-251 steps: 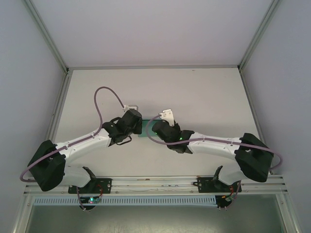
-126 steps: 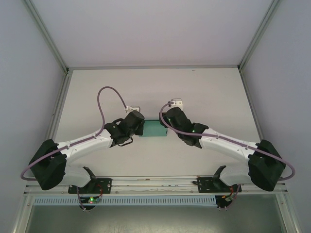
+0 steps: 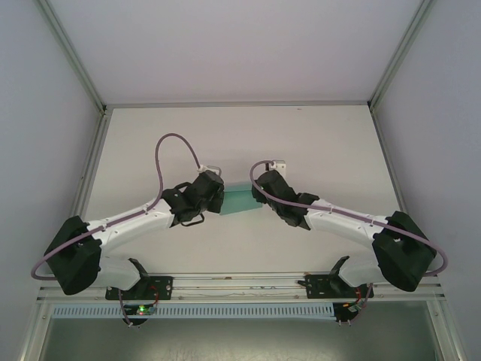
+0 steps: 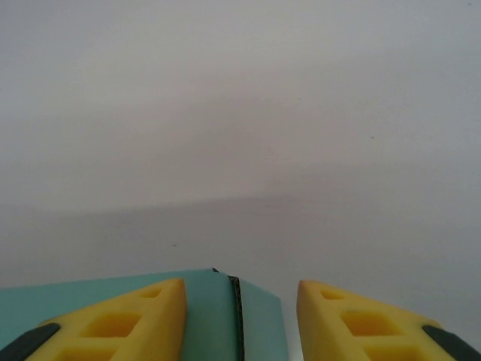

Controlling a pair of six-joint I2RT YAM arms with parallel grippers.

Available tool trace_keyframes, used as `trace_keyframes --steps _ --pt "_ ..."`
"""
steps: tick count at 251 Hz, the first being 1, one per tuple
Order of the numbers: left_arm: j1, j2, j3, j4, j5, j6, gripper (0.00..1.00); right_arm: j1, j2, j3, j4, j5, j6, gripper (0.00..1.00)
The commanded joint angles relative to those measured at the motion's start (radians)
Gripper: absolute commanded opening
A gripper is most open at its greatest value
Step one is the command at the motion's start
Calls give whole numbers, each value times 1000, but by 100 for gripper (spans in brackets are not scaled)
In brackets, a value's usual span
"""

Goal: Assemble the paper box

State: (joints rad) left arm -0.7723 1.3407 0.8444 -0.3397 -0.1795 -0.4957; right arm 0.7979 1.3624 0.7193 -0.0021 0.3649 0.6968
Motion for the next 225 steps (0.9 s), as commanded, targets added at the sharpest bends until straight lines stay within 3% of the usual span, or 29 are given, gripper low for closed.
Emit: trace_keyframes --steps 1,19,71,85,115,164,225 --pt "-21 -32 29 -124 121 64 46 3 30 -51 -61 -35 45 42" --pt "-21 -59 43 -141 142 84 58 2 33 -61 -59 -35 52 41" --pt "-22 -83 85 -159 245 90 77 -3 38 -85 -60 -31 64 34" --pt "-20 -82 101 -167 217 53 86 -6 40 -91 -60 -33 65 34" --pt "18 -60 143 -209 128 -67 90 -14 46 -101 -56 -49 63 34" --pt "132 -8 86 -107 238 -145 86 -22 50 -106 -55 -63 52 33" --pt "191 -19 -67 -8 321 -196 75 -32 40 -137 -47 -64 68 33"
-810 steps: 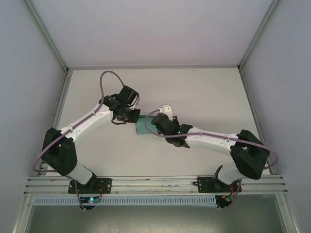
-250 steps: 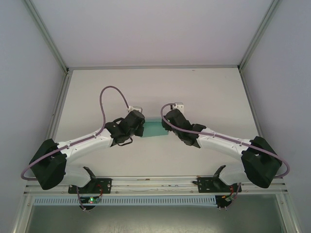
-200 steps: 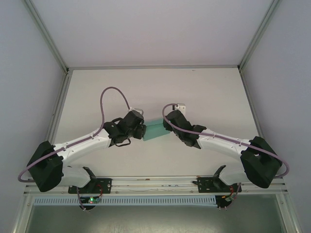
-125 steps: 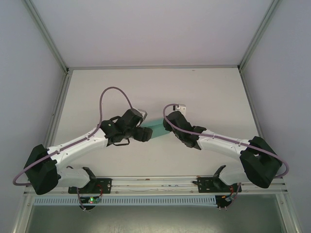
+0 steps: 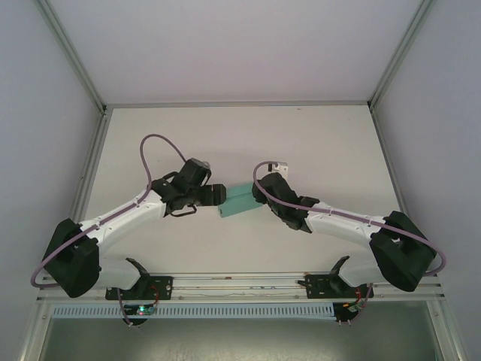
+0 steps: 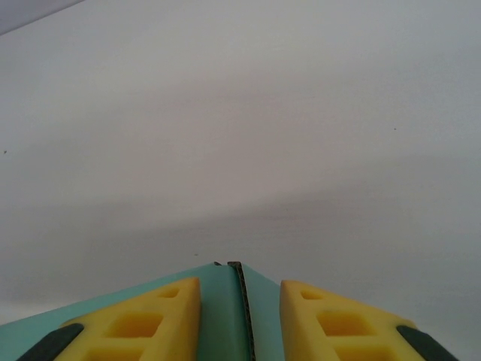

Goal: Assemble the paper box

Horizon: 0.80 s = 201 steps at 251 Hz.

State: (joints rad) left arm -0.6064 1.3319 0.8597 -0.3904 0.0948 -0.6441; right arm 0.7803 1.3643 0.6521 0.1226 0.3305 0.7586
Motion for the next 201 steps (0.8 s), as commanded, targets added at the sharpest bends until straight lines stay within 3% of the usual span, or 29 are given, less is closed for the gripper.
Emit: trace_keyframes --steps 1,30,44,95,115,141,175,201 --pt "25 -11 -85 46 49 -49 75 -15 38 -71 -171 -31 7 33" --pt "25 -43 -213 160 94 -89 74 -19 40 -109 -134 -53 0 32" --pt "26 -53 -265 197 89 -112 68 -30 43 -132 -114 -69 -8 31" --pt "59 -76 -430 373 107 -227 63 -119 43 -242 47 -240 -58 24" --pt "90 -65 -485 465 162 -269 48 -143 49 -275 97 -295 -63 20" --pt "106 -61 -526 558 210 -283 45 -163 71 -303 142 -334 -64 16" --pt "113 -66 -568 632 234 -290 19 -196 89 -336 209 -374 -40 5" --pt "132 -78 -601 631 224 -322 13 -210 95 -355 244 -390 -18 2"
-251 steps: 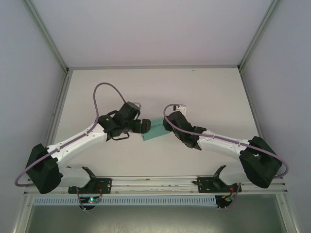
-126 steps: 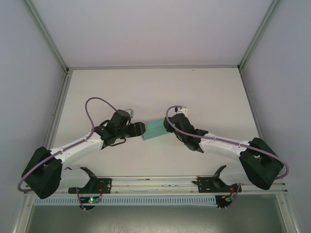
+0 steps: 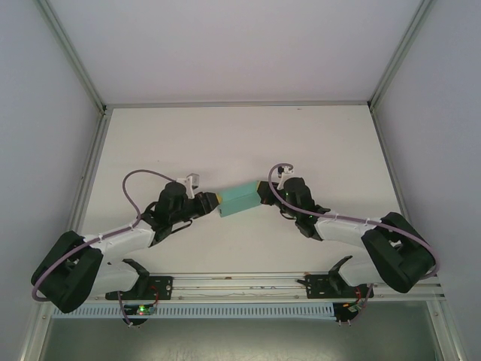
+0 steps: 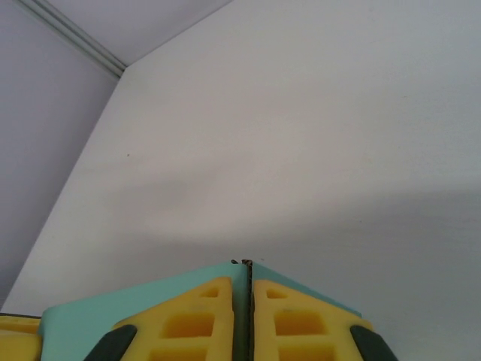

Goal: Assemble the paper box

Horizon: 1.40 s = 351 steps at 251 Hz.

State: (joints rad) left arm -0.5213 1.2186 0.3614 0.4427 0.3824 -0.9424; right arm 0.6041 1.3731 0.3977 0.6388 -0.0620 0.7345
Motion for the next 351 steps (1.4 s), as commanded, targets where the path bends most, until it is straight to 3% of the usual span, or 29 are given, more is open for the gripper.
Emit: trace_keyframes --steps 1,33,82,104,141,168,183,200,209,237,249,254,257,275,290,317,351 --pt "47 36 -104 -203 -64 -26 13 -35 83 -100 -272 1 7 2" --pt "52 8 -144 -203 -77 -43 5 -41 102 -99 -270 -5 20 0" --pt "53 9 -80 -326 -69 15 9 -42 100 -86 -275 -21 12 0" --pt "51 19 -12 -365 -47 59 22 -40 72 -58 -298 -38 -2 1" --pt "50 4 159 -489 -30 164 46 -23 -14 62 -429 -44 -83 23" --pt "51 -32 266 -561 -66 213 67 -15 -78 148 -496 -29 -142 30" --pt "51 -46 323 -602 -79 249 71 -16 -101 193 -519 -27 -171 35" --pt "51 -60 372 -626 -89 277 85 -16 -116 241 -545 -27 -202 42" --pt "51 -66 391 -632 -91 289 99 -17 -119 265 -557 -32 -219 46" --pt "52 -78 467 -721 -186 331 100 -28 -124 332 -590 -53 -311 63" --pt "52 -79 508 -797 -282 349 100 -39 -127 357 -599 -102 -415 77" --pt "51 -77 521 -827 -328 353 100 -40 -129 368 -601 -139 -479 93" --pt "52 -77 530 -846 -357 357 100 -41 -130 373 -604 -159 -521 98" --pt "57 -69 562 -933 -525 369 100 -33 -131 410 -657 -289 -777 98" --pt "80 -54 578 -990 -628 363 100 -21 -121 449 -776 -418 -1077 98" --pt "154 -34 562 -1010 -617 355 100 22 -76 514 -998 -430 -1548 98" --pt "191 -56 507 -980 -596 359 100 18 48 673 -1199 -427 -1748 98"
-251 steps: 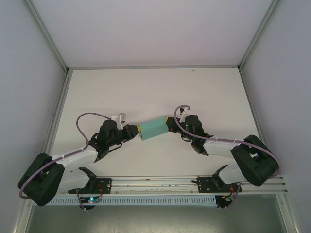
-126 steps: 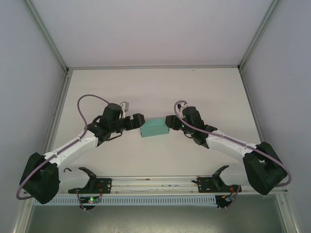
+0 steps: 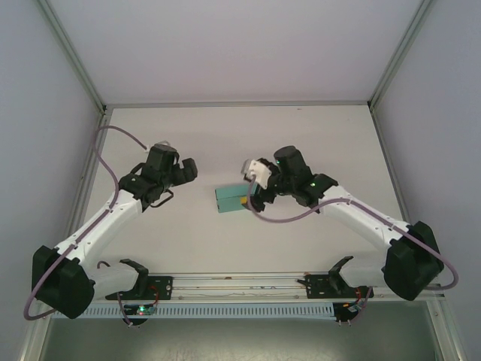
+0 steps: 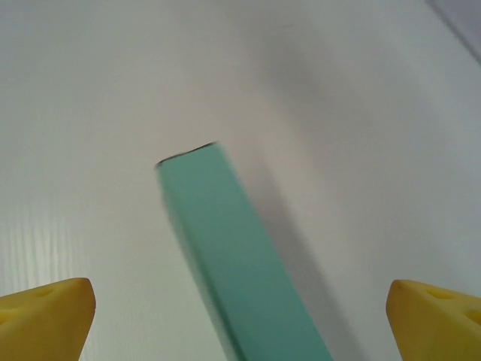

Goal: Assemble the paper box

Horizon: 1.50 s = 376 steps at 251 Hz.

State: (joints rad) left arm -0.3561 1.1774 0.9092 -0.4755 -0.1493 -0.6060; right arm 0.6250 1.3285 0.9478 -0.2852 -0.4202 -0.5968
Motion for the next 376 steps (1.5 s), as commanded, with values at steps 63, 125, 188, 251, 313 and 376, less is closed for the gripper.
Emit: trace_keyframes --steps 63,125,188,251,313,376 --pt "52 -67 -92 -96 -119 25 100 29 340 342 -462 63 -505 95" --pt "60 -114 -126 -104 -140 28 100 88 522 465 -529 223 -445 75" --pt "63 -163 -150 -105 -150 29 100 119 523 401 -429 325 -370 53" --pt "63 -222 -168 -114 -139 23 100 145 429 335 -241 527 -295 35" --pt "64 -269 -193 -89 -132 13 100 132 406 149 281 828 -368 37" --pt "65 -266 -204 -85 -111 2 100 78 512 52 525 836 -415 44"
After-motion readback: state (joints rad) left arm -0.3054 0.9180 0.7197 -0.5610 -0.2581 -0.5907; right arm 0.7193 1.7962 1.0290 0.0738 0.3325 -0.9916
